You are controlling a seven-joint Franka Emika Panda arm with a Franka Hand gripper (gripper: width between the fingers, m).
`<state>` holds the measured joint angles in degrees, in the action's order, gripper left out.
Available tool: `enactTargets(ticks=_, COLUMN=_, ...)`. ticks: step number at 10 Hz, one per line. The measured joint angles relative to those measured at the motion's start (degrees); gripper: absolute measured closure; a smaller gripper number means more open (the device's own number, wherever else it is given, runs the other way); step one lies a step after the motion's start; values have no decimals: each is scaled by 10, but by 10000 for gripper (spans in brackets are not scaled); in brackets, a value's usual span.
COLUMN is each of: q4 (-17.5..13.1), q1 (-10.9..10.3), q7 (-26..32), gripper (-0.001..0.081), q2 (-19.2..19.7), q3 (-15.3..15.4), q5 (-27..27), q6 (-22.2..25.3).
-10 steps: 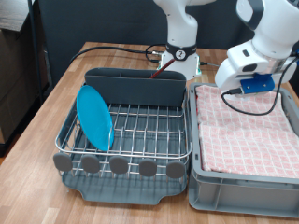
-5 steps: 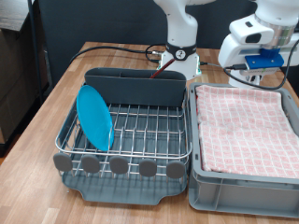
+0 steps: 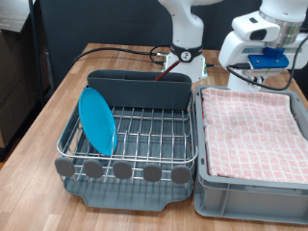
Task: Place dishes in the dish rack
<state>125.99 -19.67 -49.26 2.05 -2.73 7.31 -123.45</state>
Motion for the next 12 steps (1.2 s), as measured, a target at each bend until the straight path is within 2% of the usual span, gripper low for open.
enactTargets(ticks=2, q4=-40, q1=3, q7=-44, gripper=734, q2=24, q3=-20, q5=24, q6=-5)
enactTargets(ticks=5, q4=-101, q1=9, q7=-57, gripper=734, q2=56, q3=-46, q5=47, q6=-11)
enactTargets(ticks=8, q4=-166, q1=31, q7=12, gripper=734, q2=94, q3=-63, q5=26, q6=6)
enactTargets(ticks=10, q4=-205, q1=48, q7=84, gripper=734, q2=125, q3=-62, q5=15, q6=1)
enactTargets(ticks=12, q4=-205, q1=48, q7=72, gripper=734, q2=126, q3=-63, q5=15, q6=-4)
